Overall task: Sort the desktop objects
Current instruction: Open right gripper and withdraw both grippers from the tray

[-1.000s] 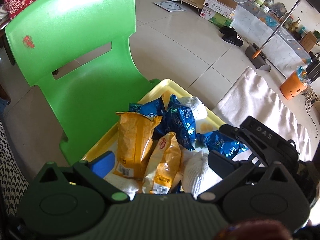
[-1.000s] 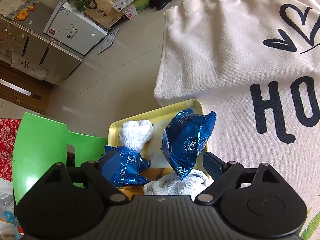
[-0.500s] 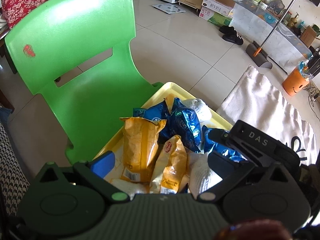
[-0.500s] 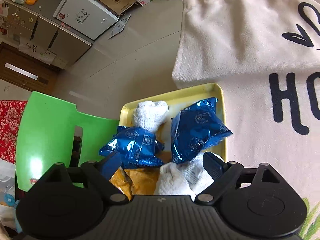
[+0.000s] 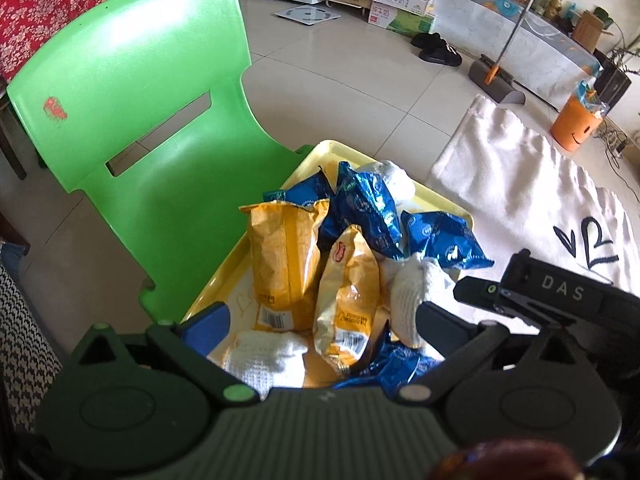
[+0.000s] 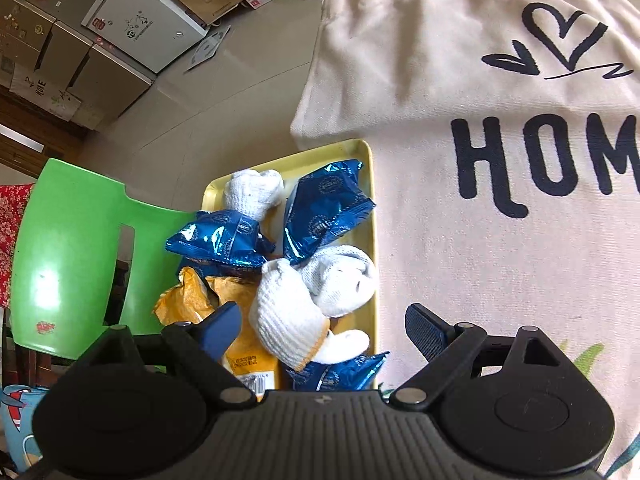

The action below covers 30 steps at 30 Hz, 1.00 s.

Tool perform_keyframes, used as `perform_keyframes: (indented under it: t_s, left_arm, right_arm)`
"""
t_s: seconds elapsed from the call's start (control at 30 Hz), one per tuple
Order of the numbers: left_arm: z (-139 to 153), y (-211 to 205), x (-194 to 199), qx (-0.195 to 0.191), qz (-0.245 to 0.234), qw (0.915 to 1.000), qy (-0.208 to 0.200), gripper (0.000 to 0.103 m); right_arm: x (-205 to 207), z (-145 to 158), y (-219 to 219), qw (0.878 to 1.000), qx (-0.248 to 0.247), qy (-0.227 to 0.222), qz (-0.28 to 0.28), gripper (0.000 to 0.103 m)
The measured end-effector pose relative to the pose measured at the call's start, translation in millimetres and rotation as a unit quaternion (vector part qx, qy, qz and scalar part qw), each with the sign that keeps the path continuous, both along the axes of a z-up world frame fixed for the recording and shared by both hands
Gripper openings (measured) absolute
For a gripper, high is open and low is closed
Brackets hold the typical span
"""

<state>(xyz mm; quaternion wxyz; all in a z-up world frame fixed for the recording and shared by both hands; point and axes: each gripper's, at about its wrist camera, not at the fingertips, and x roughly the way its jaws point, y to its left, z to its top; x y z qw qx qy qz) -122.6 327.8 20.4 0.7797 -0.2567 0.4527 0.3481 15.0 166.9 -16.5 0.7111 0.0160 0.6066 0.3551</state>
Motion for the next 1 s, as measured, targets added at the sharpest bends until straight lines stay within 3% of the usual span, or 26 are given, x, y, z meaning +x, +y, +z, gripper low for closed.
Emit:
perform_keyframes:
  t_s: [0.23,0.47,1.0]
  left_arm:
    - [-8.4,-33.2,-8.0,0.029,-0.064,0.9972,0.026,0.103]
    - [-16.8,-56.0,-13.9,0.036,-0.103,0.9934,0.035,0.103]
    - [-29.4,-76.9,-21.1,0.068,-0.108,0.9902,0.057,0.103]
  right_arm:
    - [-17.4,13.9,-22.5,0.995,-0.057,-0.072,0.029,0.090]
    - [-34.7,17.7,-40.8,0.980,-0.121,-0.139,0.074,0.090]
    - [-36.8,12.6,-47.7,0.973,-0.129,-0.153,0.113,0.090]
